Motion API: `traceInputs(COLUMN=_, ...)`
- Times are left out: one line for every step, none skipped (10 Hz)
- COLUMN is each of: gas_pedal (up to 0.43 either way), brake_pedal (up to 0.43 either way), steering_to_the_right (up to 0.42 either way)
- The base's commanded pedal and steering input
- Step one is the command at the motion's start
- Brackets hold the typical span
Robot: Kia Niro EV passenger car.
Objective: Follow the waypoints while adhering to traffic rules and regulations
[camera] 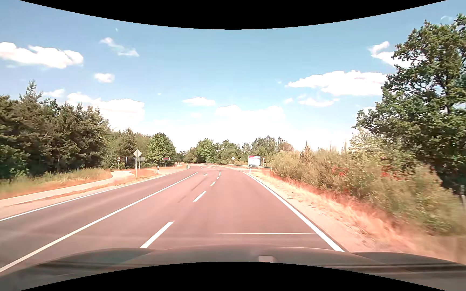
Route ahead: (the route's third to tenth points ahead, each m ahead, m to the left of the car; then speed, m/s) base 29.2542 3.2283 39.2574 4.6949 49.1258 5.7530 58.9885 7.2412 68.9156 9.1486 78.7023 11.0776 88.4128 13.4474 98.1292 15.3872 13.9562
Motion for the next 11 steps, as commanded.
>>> traceInputs(gas_pedal=0.24, brake_pedal=0.0, steering_to_the_right=-0.019)
traceInputs(gas_pedal=0.248, brake_pedal=0.0, steering_to_the_right=-0.019)
traceInputs(gas_pedal=0.248, brake_pedal=0.0, steering_to_the_right=-0.019)
traceInputs(gas_pedal=0.248, brake_pedal=0.0, steering_to_the_right=-0.019)
traceInputs(gas_pedal=0.248, brake_pedal=0.0, steering_to_the_right=-0.019)
traceInputs(gas_pedal=0.248, brake_pedal=0.0, steering_to_the_right=-0.019)
traceInputs(gas_pedal=0.248, brake_pedal=0.0, steering_to_the_right=-0.019)
traceInputs(gas_pedal=0.26, brake_pedal=0.0, steering_to_the_right=-0.019)
traceInputs(gas_pedal=0.268, brake_pedal=0.0, steering_to_the_right=-0.016)
traceInputs(gas_pedal=0.268, brake_pedal=0.0, steering_to_the_right=-0.015)
traceInputs(gas_pedal=0.268, brake_pedal=0.0, steering_to_the_right=-0.015)
